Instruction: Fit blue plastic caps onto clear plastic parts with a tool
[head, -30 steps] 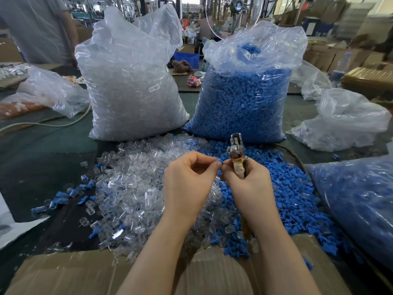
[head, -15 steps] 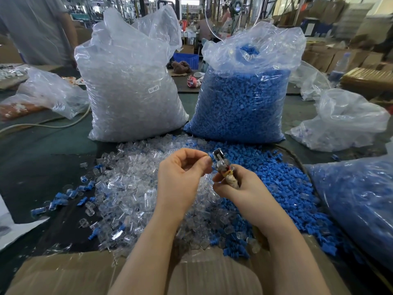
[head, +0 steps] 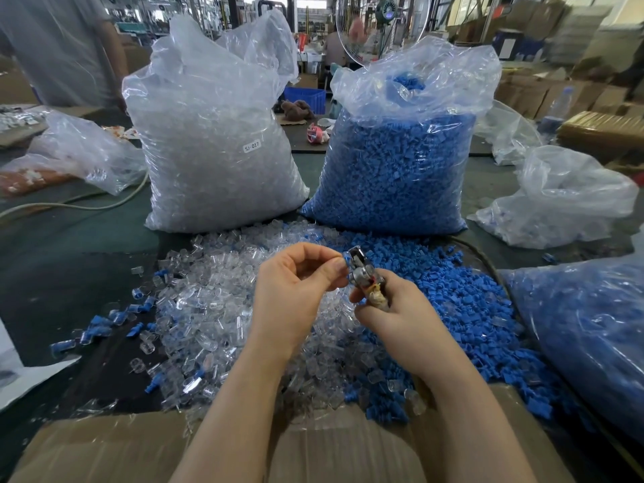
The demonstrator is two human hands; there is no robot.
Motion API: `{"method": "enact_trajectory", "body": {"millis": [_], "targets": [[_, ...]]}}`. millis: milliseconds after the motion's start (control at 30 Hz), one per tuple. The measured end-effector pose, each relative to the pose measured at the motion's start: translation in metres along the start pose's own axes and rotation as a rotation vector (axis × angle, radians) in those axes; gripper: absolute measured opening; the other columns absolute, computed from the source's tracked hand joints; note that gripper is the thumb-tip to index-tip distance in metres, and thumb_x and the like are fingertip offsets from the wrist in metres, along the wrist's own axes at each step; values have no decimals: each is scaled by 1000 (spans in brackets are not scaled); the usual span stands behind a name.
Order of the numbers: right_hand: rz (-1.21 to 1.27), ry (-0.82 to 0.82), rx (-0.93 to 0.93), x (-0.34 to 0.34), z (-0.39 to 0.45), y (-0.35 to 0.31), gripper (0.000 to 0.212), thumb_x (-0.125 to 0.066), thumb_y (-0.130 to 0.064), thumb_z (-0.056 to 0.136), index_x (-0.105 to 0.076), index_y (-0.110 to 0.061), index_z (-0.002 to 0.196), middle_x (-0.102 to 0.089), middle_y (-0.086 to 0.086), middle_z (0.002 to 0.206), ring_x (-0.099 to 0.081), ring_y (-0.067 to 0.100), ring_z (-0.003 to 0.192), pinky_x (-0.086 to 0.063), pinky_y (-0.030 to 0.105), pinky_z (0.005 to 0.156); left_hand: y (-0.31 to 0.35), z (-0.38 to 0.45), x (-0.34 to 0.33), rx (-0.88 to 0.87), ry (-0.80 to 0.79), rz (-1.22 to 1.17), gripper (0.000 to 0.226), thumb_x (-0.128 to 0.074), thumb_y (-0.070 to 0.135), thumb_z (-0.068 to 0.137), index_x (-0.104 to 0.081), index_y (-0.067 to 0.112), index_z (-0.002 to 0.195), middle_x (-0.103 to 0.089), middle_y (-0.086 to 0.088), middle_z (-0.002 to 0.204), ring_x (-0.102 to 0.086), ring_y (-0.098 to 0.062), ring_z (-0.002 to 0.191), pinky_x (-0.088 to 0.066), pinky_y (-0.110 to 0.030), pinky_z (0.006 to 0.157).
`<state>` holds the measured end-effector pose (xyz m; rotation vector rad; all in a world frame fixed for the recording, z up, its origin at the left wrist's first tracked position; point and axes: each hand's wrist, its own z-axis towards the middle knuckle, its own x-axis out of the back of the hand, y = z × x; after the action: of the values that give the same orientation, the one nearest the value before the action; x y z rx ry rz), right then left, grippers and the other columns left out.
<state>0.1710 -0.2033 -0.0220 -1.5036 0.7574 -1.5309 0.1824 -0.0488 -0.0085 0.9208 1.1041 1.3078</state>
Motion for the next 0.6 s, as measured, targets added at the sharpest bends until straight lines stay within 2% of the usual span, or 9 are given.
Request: {"method": "enact_trajectory", "body": {"millis": [133, 233, 467, 533, 600], "targets": [[-11, 6, 1, -3, 0, -1, 14, -59, -12, 79, -59, -25, 82, -54, -14, 57, -40, 3, 47, -34, 29, 51, -2, 1, 1, 8, 4, 2, 12, -72, 0, 84, -72, 12, 82, -74, -3, 75, -71, -11, 70, -55, -18, 66], [-18, 11, 2, -5, 1, -2, 9, -55, -21, 72, -59, -22, 80, -51, -14, 54, -38, 5, 46, -33, 31, 51, -2, 1, 2, 16, -3, 4, 11, -72, 0, 84, -72, 11, 83, -74, -3, 75, -71, -11, 70, -55, -18, 66], [-95, 29, -29, -7, 2, -3, 19, -52, -33, 67, -58, -24, 83, -56, -6, 62, -44, 7, 52, -39, 35, 55, -5, 4, 3, 123, 33, -3, 5, -70, 2, 86, -71, 7, 89, -75, -4, 76, -71, -12, 70, -55, -18, 65], [-118, 52, -48, -7, 2, -2, 19, -51, -34, 67, -57, -25, 82, -57, -7, 63, -46, 7, 52, -38, 34, 54, -4, 5, 8, 217, 146, -140, 6, -68, 6, 87, -69, 8, 92, -76, -3, 79, -72, -12, 72, -56, -19, 65], [-132, 96, -85, -5, 3, 2, 13, -54, -32, 72, -57, -25, 81, -58, -6, 64, -49, 11, 55, -39, 34, 54, 1, 9, 22, 301, 372, -398, 7, -65, 8, 87, -68, 8, 94, -76, -3, 79, -72, -10, 71, -57, -20, 63]]}}
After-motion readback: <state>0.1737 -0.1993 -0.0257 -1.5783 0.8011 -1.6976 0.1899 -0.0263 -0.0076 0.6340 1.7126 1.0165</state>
